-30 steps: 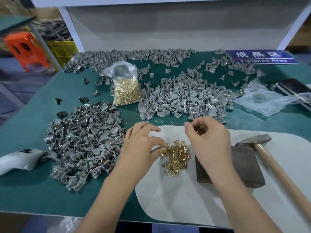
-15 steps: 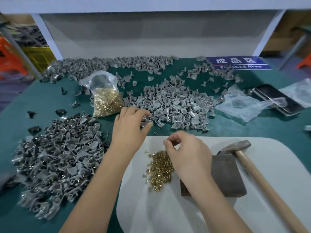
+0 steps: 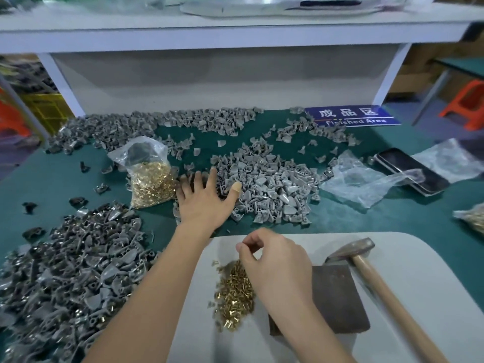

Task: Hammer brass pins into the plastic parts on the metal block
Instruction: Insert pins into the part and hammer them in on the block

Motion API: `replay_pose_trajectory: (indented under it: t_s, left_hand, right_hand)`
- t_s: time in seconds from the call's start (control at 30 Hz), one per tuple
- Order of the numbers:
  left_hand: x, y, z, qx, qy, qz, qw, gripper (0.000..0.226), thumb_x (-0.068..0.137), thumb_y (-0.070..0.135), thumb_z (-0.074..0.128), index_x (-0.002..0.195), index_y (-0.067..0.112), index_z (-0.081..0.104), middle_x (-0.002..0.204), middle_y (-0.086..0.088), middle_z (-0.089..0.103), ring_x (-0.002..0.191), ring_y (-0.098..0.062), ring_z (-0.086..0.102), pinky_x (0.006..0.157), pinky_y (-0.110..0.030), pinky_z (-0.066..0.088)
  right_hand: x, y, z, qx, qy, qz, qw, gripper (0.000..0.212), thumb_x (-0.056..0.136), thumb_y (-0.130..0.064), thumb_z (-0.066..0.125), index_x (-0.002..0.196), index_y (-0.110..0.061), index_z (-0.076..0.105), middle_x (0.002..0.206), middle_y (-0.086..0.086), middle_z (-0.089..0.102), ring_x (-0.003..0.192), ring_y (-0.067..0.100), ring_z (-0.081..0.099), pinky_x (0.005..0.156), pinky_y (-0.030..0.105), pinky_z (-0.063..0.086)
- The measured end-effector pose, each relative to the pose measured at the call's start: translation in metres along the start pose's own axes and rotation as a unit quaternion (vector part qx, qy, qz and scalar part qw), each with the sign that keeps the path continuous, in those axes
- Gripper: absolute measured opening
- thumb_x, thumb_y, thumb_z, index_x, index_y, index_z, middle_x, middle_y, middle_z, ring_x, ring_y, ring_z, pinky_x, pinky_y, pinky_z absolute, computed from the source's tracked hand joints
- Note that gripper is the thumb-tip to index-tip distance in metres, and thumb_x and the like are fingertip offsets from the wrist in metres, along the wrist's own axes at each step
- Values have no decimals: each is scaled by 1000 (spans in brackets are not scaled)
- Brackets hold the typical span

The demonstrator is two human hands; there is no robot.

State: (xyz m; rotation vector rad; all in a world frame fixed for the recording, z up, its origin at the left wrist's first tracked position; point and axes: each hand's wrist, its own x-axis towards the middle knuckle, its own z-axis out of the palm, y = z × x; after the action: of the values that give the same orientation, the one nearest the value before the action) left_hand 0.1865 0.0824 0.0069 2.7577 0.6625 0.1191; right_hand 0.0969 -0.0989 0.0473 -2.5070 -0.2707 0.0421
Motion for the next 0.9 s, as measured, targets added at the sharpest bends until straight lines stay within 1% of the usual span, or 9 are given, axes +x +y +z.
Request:
replay_pose_trajectory:
  t_s: [0.1, 0.23, 0.5, 0.57, 0.63, 0.7, 0.77, 0.83, 0.9]
  left_hand:
    - [-1, 6, 3, -1, 2, 30, 1000, 79, 90, 80, 20, 156, 39, 23, 163, -10, 25, 150, -37, 16, 119, -59, 11]
    - [-7, 7, 5, -12, 13, 54, 998, 65, 93, 72, 27, 148, 40, 39, 155, -10, 36, 143, -37, 29, 116, -58, 20]
    - [-26, 9, 2, -18, -8, 97, 995, 54, 99, 63, 29, 146, 40, 41, 152, -6, 41, 140, -33, 32, 113, -58, 23]
    - [-35, 9, 4, -9, -16, 125, 992, 51, 100, 59, 28, 146, 40, 39, 151, -5, 40, 140, -32, 32, 113, -59, 24]
    - [-42, 10, 3, -19, -20, 144, 989, 48, 102, 55, 29, 147, 39, 39, 152, -3, 40, 140, -30, 32, 114, -57, 25]
    - [-49, 11, 0, -38, -22, 154, 987, 47, 104, 54, 27, 147, 37, 41, 151, 0, 43, 140, -28, 34, 113, -55, 27]
    - [-58, 12, -3, -38, -23, 164, 985, 49, 104, 55, 24, 147, 36, 41, 150, 2, 45, 140, -27, 36, 112, -53, 29]
    - [-68, 12, -4, -23, -9, 185, 982, 50, 104, 54, 25, 149, 36, 39, 152, 5, 43, 141, -25, 36, 113, -51, 29]
    - [-78, 8, -6, -21, 9, 210, 977, 49, 104, 54, 30, 150, 38, 37, 154, 8, 41, 143, -23, 34, 117, -49, 27]
  right_hand:
    - [1, 1, 1, 16, 7, 3, 1000, 14, 94, -50, 60, 83, -43, 56, 88, -21, 70, 73, 5, 57, 78, 32, 46]
    - [1, 4, 3, 45, 23, 15, 999, 13, 93, -50, 60, 88, -38, 64, 89, -21, 70, 80, 8, 64, 75, 31, 47]
    - [-1, 8, 4, 106, 54, -6, 993, 14, 92, -48, 65, 87, -35, 66, 83, -20, 68, 80, 8, 62, 69, 29, 46]
    - [-2, 10, 2, 204, 68, -25, 976, 11, 92, -39, 69, 85, -31, 68, 78, -17, 68, 76, 5, 63, 69, 29, 50]
    - [-3, 13, -3, 324, 99, -34, 940, 9, 93, -28, 73, 85, -27, 70, 78, -14, 70, 75, 5, 64, 69, 20, 50]
    - [-3, 16, -7, 397, 133, -19, 908, 10, 94, -24, 73, 85, -25, 71, 79, -9, 70, 75, 6, 64, 69, 16, 49]
    - [-2, 17, -7, 419, 153, -3, 895, 10, 95, -24, 73, 85, -23, 70, 80, -7, 71, 75, 7, 64, 69, 16, 49]
    - [-3, 17, -5, 406, 161, -1, 899, 9, 95, -24, 73, 86, -24, 70, 80, -10, 70, 76, 6, 64, 70, 15, 49]
    - [-3, 17, -4, 392, 167, 3, 905, 8, 95, -24, 72, 87, -24, 70, 79, -11, 69, 76, 8, 64, 72, 24, 54]
